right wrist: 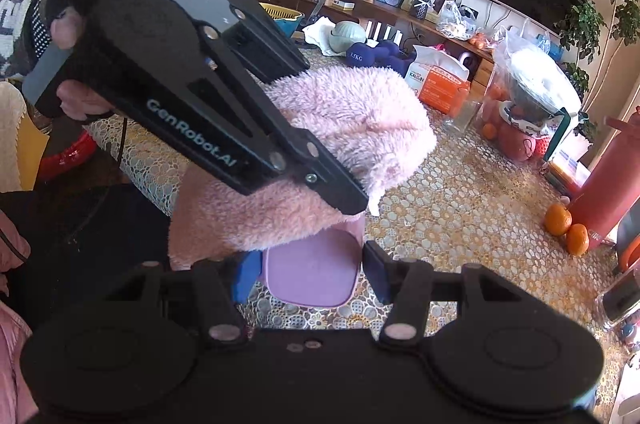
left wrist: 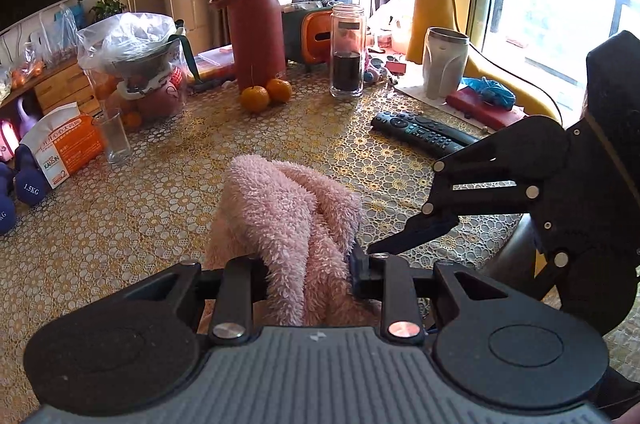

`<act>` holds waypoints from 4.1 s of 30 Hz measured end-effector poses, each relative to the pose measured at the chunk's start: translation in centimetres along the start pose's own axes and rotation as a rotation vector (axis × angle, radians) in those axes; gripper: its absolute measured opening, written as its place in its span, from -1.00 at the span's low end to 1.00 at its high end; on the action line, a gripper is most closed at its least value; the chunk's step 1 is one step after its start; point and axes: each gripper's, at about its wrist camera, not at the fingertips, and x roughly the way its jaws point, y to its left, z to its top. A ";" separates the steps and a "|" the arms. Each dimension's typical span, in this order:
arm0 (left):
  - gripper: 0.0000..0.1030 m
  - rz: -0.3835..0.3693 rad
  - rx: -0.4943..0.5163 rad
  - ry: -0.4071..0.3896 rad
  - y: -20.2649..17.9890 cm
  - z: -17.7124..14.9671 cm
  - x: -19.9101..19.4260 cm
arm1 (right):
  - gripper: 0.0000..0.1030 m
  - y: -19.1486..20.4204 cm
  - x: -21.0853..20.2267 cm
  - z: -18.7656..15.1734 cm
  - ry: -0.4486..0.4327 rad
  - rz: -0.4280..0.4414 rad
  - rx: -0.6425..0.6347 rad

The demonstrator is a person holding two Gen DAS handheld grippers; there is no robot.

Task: Clean container
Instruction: 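Rub the towel across the pitcher opening with the left tool, then continue wiping the pitcher with the towel in the left tool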

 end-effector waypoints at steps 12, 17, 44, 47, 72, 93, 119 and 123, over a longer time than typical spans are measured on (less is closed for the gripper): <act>-0.49 0.077 -0.051 0.043 3.0 -0.2 2.2 | 0.04 -0.2 -0.2 -0.4 -0.004 0.010 -0.008; -0.49 0.102 -0.088 0.053 4.6 -0.8 2.7 | 0.05 -0.2 -0.1 -0.4 -0.004 0.015 -0.012; -0.47 -0.022 -0.020 -0.001 0.8 0.2 -1.7 | 0.04 3.4 1.0 1.3 0.034 -0.037 -0.247; -0.47 -0.019 -0.032 0.013 1.3 0.1 -0.8 | 0.04 3.8 1.0 1.2 0.033 -0.043 -0.265; -0.47 0.126 -0.180 0.085 9.0 -1.9 3.2 | 0.05 2.4 0.7 0.7 0.016 -0.021 -0.209; -0.47 -0.014 -0.064 -0.058 1.0 -0.9 -4.1 | 0.05 2.1 1.6 1.6 0.026 -0.030 -0.163; -0.48 0.088 -0.186 0.038 7.7 -2.6 1.4 | 0.05 0.9 1.6 1.3 0.008 -0.011 -0.083; -0.48 0.114 -0.207 0.047 8.7 -3.0 1.9 | 0.05 0.6 1.5 1.1 0.002 -0.009 -0.051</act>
